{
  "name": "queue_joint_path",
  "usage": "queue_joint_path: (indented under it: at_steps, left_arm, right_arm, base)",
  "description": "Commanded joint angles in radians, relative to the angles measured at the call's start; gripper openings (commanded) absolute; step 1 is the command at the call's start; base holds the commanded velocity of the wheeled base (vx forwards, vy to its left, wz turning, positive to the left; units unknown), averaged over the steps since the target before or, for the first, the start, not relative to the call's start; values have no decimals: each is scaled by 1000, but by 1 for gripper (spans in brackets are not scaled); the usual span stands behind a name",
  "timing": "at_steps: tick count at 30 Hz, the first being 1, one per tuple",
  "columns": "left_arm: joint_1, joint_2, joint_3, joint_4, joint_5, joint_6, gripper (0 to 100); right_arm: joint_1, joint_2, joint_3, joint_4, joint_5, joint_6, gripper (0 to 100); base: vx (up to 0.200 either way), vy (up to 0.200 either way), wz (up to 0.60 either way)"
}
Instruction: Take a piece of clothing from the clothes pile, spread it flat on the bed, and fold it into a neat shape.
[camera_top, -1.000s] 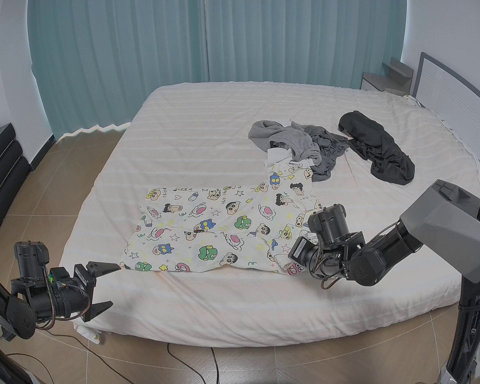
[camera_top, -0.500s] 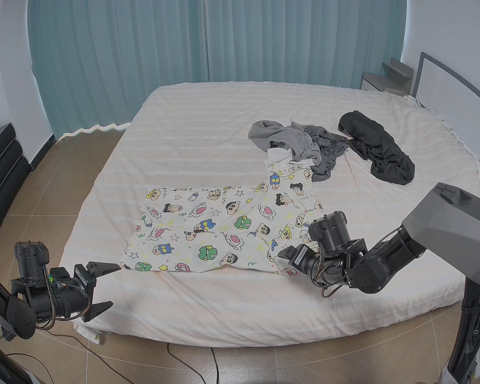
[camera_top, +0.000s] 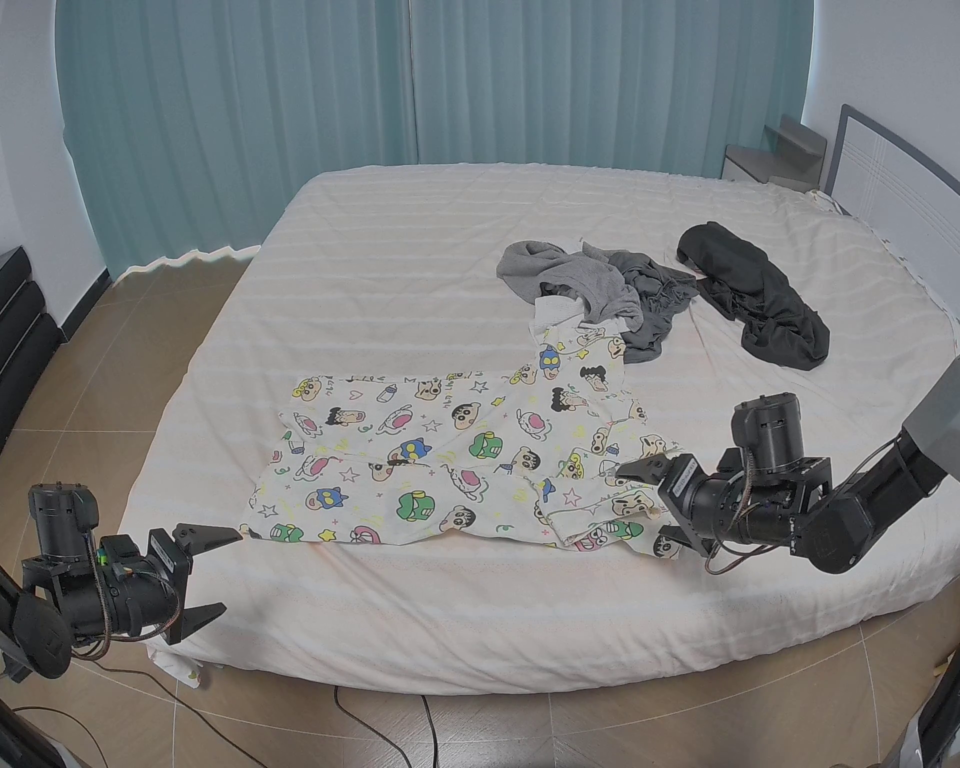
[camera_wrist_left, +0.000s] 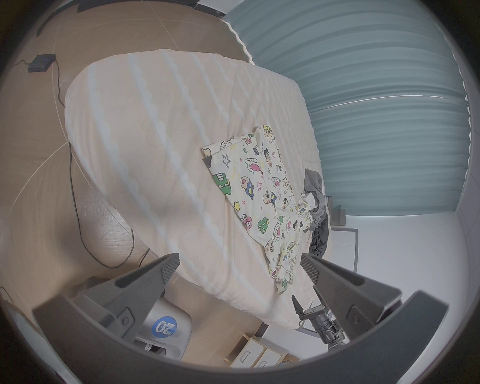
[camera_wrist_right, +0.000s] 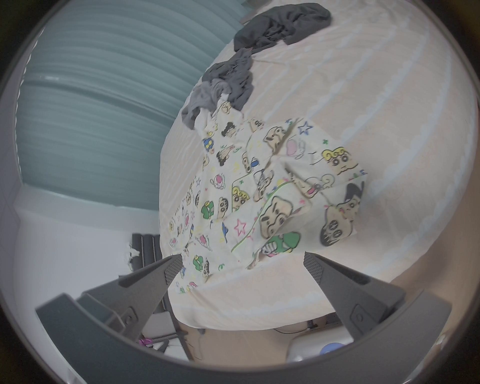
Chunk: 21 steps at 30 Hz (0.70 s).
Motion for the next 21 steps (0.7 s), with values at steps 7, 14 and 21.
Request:
queue_joint_path:
  at_steps: [7,14,21]
  left_arm:
    - [0,10,0,-1,0,0,100]
    - [0,14,0,-2,0,0,100]
    - [0,16,0,-2,0,0,100]
  right_arm:
    - [-45,107,21,-110,16,111,100]
    - [-51,133,14,-163,7,111,100]
    - [-60,159,-12,-179,5,111,100]
  base:
    - [0,0,0]
    - [0,0,0]
    - [0,0,0]
